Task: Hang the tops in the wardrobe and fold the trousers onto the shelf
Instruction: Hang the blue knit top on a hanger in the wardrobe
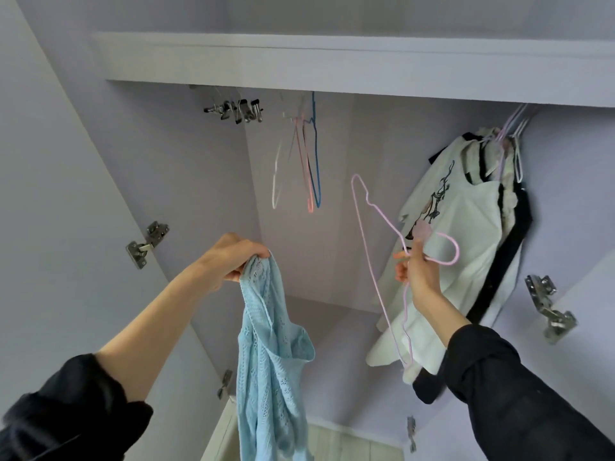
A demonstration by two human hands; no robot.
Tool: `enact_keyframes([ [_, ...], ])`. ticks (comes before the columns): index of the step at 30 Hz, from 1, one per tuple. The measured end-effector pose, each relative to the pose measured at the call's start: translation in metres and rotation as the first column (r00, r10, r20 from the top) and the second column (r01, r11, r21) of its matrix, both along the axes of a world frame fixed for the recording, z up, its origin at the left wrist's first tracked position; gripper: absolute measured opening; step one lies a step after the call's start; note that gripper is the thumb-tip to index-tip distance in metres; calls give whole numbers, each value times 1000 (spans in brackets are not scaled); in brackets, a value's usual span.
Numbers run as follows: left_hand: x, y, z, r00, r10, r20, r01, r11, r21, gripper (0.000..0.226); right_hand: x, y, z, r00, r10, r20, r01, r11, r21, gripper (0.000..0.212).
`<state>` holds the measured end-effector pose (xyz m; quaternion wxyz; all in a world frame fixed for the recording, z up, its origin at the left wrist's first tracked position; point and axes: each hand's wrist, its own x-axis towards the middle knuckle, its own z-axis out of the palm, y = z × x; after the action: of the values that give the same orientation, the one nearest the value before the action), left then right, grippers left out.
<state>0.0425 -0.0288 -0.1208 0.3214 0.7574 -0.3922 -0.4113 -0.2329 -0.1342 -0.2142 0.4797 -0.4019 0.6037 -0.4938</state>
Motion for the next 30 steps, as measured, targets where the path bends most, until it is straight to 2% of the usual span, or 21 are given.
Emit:
enact_keyframes([
  [2, 2, 1, 0, 1000, 16, -6, -16, 1000, 0, 14, -2, 2, -6, 999, -5, 43, 3, 999, 43, 50],
  [5, 5, 3, 3, 999, 35, -5, -35, 999, -19, 12, -7, 6, -2, 957, -17, 291, -2, 998, 64, 44],
  [8, 5, 6, 7, 1000, 30, 10, -29, 999, -45, 11, -9, 8, 8, 822, 34, 568, -75, 996, 49, 42],
  [12, 1, 5, 11, 999, 34, 9, -33, 995, -89, 25, 4, 9, 20, 617, 146, 773, -207, 978, -19, 66],
  [16, 1, 4, 19, 999, 42, -15, -43, 992, -115, 28, 29, 17, 33, 505, 216, 836, -301, 951, -63, 72],
  [22, -1, 7, 33, 999, 39, -38, -46, 977, -207, 22, 58, 24, 27, 514, 189, 837, -365, 931, 14, 70],
  [25, 8, 9, 36, 994, 105, -6, -103, 965, -240, 10, 55, 19, 30, 475, 187, 860, -359, 933, -4, 70],
  [30, 18, 9, 26, 979, 202, 14, -195, 956, -221, 15, 48, 14, 44, 405, 218, 888, -335, 939, -78, 70],
])
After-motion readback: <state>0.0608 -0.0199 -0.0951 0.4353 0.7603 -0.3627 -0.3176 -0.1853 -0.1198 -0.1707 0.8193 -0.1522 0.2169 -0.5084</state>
